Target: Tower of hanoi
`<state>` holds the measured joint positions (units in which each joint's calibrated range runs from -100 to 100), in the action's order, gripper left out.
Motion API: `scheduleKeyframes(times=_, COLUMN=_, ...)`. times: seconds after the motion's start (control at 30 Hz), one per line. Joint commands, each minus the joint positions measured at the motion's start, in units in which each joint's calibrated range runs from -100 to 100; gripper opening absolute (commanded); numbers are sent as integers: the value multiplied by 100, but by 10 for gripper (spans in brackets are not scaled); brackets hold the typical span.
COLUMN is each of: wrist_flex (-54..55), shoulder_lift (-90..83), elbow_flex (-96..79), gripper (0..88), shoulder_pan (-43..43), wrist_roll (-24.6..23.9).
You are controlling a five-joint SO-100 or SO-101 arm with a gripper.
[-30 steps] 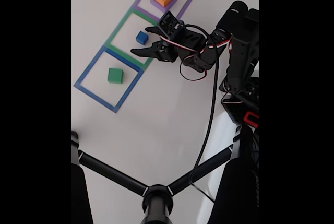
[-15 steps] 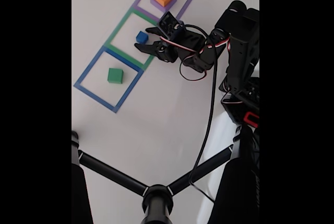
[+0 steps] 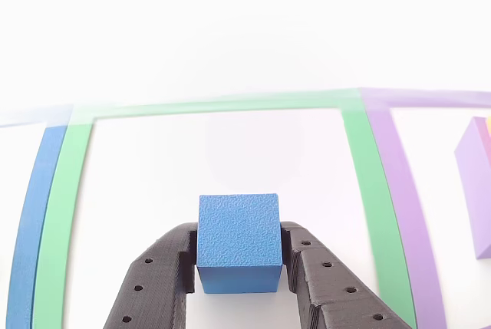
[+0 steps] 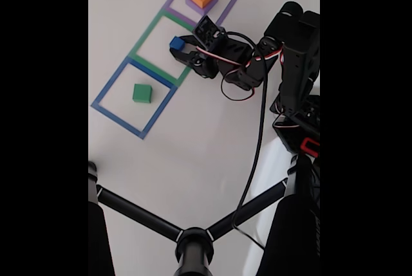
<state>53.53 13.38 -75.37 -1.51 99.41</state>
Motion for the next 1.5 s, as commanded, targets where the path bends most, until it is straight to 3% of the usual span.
scheduleKeyframes(times=0.0, wrist_flex=121, shoulder_lift=-171, elbow_flex=110, gripper=53, shoulder_pan=65, wrist_roll=59)
scheduleKeyframes(times=0.17, wrist_flex=-187, shoulder_lift=-648, elbow_flex=37, gripper=53, shoulder_pan=171, wrist_roll=59)
scheduleKeyframes(times=0.3, wrist_flex=-1313, shoulder_lift=-1714, elbow_flex=37, gripper=46, shoulder_pan=314, wrist_roll=59)
scheduleKeyframes(times=0.73, wrist_flex=-6916, shoulder_lift=-5710, elbow_flex=901, gripper=43, shoulder_pan=698, wrist_roll=59)
scheduleKeyframes(times=0.97, wrist_flex=-10543, shoulder_lift=-6187, elbow_flex=3537, gripper=43, shoulder_pan=1053, wrist_roll=59)
scheduleKeyframes(times=1.07, wrist_flex=-11612, shoulder_lift=-6163, elbow_flex=4573, gripper=40, shoulder_pan=1235, wrist_roll=59)
scheduleKeyframes(times=1.23, wrist_flex=-12681, shoulder_lift=-6195, elbow_flex=5582, gripper=39, shoulder_pan=1628, wrist_roll=59)
scheduleKeyframes(times=1.47, wrist_flex=-13013, shoulder_lift=-6348, elbow_flex=5955, gripper=39, shoulder_pan=2203, wrist_roll=59)
